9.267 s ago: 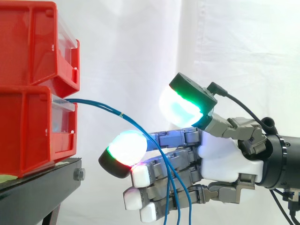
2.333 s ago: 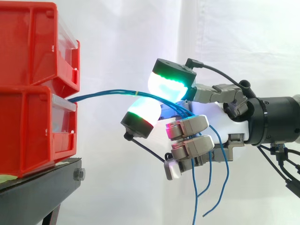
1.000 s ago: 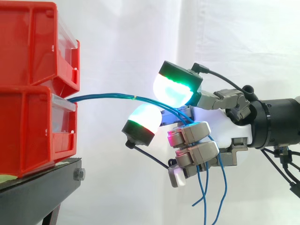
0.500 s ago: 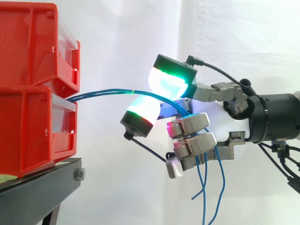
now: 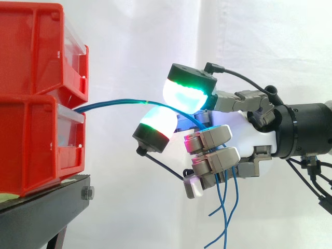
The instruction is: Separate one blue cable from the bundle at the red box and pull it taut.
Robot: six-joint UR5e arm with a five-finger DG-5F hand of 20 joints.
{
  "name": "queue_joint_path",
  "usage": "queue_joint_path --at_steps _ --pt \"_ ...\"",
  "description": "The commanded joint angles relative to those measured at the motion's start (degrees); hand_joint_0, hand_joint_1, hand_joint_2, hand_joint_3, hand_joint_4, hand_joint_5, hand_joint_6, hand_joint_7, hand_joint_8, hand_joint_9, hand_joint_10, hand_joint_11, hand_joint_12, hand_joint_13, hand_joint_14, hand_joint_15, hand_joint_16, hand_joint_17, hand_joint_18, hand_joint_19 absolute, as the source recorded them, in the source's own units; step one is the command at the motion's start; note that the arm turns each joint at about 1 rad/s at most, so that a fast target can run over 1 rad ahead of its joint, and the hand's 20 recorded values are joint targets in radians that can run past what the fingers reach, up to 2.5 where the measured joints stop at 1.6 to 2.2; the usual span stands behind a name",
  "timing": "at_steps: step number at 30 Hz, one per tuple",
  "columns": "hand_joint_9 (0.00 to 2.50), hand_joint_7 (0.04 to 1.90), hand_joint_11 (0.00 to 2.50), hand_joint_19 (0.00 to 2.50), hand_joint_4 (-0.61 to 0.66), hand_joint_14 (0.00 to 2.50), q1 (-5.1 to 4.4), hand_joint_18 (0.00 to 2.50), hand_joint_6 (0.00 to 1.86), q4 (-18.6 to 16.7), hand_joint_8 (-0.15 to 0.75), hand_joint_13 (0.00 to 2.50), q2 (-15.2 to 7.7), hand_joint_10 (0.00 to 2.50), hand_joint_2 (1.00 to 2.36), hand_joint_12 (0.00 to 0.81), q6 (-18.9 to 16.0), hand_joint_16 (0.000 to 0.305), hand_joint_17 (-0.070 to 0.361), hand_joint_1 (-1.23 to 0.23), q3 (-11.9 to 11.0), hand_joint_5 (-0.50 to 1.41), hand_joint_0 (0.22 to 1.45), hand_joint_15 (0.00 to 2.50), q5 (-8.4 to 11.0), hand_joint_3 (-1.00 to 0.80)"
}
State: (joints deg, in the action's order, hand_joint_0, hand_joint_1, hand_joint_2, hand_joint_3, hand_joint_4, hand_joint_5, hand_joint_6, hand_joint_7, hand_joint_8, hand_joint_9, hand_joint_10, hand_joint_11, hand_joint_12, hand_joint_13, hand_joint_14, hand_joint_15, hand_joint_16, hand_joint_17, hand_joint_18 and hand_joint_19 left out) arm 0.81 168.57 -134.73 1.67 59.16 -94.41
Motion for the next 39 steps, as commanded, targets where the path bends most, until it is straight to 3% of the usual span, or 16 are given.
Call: queue_joint_path --at_steps 1,12,14,16,20,25,33,39 --pt "1.32 1.06 1.75 0.80 -0.15 0.01 -0.02 0.84 0.88 0.00 0.226 1.33 0.08 0.00 1.02 0.287 0.00 0.044 0.099 -0.79 -0.01 -0.18 0.63 1.70 0.02 -0.08" --pt "1.36 1.07 1.74 0.79 -0.26 0.01 -0.11 0.85 0.89 0.00 0.227 1.35 -0.01 0.00 1.03 0.285 0.00 0.043 0.096 -0.82 -0.01 -0.18 0.64 1.69 -0.07 -0.05" --pt "1.38 0.99 1.74 0.80 -0.21 0.01 -0.11 0.85 0.89 -0.09 0.228 1.35 -0.01 0.00 1.02 0.288 0.00 0.042 0.096 -0.81 -0.01 -0.18 0.63 1.70 -0.07 -0.13" --pt "1.38 1.03 1.74 0.80 -0.14 0.01 -0.11 0.85 0.86 0.00 0.224 1.36 -0.01 0.00 1.02 0.287 0.00 0.042 0.096 -0.80 0.08 -0.17 0.62 1.68 -0.07 -0.22" --pt "1.38 1.02 1.69 0.80 -0.07 0.01 -0.11 0.85 0.83 0.00 0.240 1.35 -0.01 0.00 1.00 0.298 0.00 0.042 0.095 -0.67 0.08 -0.16 0.63 1.64 -0.07 -0.50" --pt "1.38 1.06 1.67 0.80 -0.04 0.01 -0.11 0.85 0.81 0.00 0.243 1.34 -0.01 0.00 1.00 0.298 -0.09 0.043 0.097 -0.59 -0.01 -0.15 0.59 1.61 -0.07 -0.50" --pt "1.37 1.07 1.65 0.79 -0.01 0.01 -0.11 0.85 0.81 0.09 0.249 1.34 -0.01 0.01 1.00 0.300 -0.26 0.044 0.099 -0.74 -0.01 -0.15 0.57 1.55 -0.07 -0.50" --pt "1.37 1.09 1.67 0.79 -0.03 0.01 -0.11 0.86 0.83 0.18 0.242 1.34 -0.01 0.01 1.00 0.287 -0.26 0.043 0.096 -0.80 0.08 -0.15 0.63 1.57 -0.07 -0.49"
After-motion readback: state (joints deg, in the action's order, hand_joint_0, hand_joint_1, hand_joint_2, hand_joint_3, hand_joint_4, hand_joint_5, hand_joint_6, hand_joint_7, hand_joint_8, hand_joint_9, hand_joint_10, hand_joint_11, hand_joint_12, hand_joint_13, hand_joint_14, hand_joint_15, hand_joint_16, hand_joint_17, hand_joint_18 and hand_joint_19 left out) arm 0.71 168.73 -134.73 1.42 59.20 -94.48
